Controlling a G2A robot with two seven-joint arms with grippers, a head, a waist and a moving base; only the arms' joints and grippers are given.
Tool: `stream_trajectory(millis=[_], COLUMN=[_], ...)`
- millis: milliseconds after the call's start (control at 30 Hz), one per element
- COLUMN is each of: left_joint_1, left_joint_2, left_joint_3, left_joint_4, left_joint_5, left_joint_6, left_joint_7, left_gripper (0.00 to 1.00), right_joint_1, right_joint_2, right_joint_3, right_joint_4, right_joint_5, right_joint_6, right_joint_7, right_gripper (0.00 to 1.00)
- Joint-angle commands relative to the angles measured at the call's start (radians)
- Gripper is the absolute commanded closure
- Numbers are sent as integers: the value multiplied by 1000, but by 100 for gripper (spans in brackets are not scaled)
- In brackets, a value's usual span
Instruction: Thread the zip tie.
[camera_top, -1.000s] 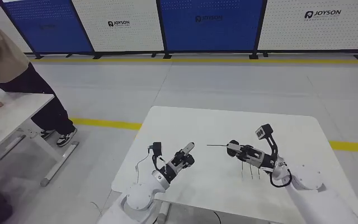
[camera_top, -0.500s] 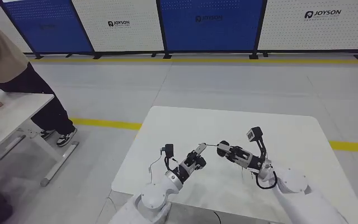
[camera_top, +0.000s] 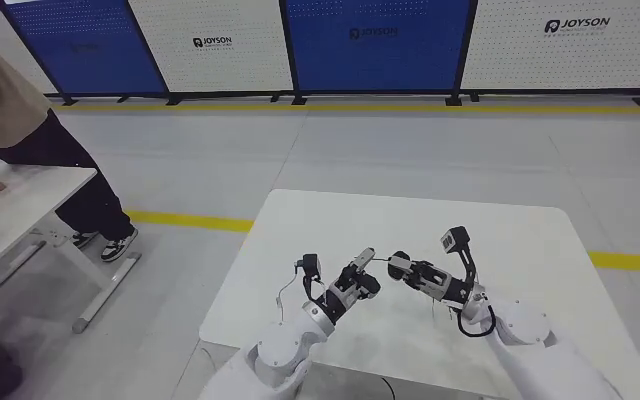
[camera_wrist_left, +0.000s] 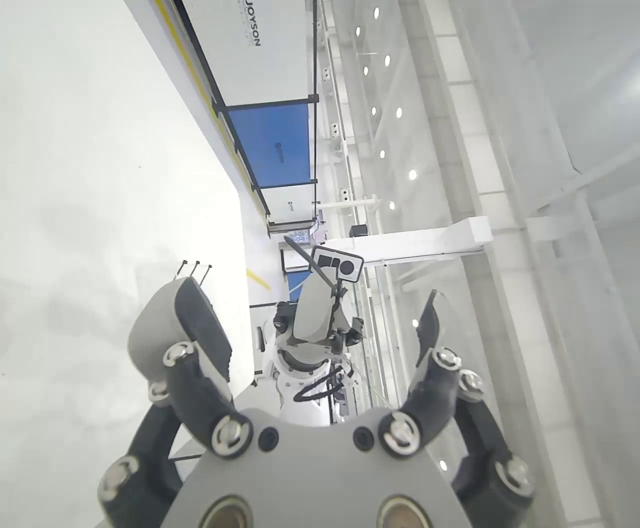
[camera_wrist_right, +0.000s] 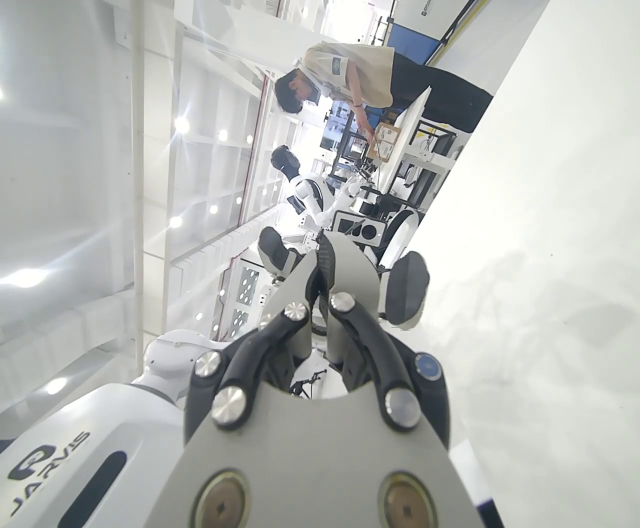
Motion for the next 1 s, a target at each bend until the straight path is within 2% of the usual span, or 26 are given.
stream_trajectory(millis=[0,167,267,400,633,833,867,900,933,967], left_joint_1=[0,-3,-14,-27,-28,-33,-33,-34,-33,-31], left_joint_2=[0,-1,-6,-11,-11,-15,-15,-15,-15,-15], left_joint_3=[0,3,13,27,27,31,31,29,29,28], left_joint_4=[0,2,13,30,30,41,40,40,39,38], left_joint_5=[0,0,-8,9,9,10,3,9,9,7], left_joint_6=[-1,-3,-25,-32,-33,-82,-81,-81,-83,-83], left_joint_7=[-1,2,14,48,48,37,35,33,35,36], left_gripper=[0,0,0,0,0,0,17,43,63,72], right_joint_1=[0,-14,-19,-25,-25,-25,-25,-25,-25,-25], right_joint_2=[0,-1,-4,-8,-8,-8,-8,-8,-8,-8], right_joint_3=[0,3,4,10,10,10,10,10,10,10], right_joint_4=[0,-15,-23,-25,-25,-25,-25,-25,-25,-25], right_joint_5=[0,-12,-17,-7,-7,-7,-7,-7,-7,-7], right_joint_6=[0,20,30,14,14,14,14,14,14,14], right_joint_7=[0,-11,-7,-24,-24,-24,-24,-24,-24,-24], right_gripper=[100,100,100,100,100,100,100,100,100,100])
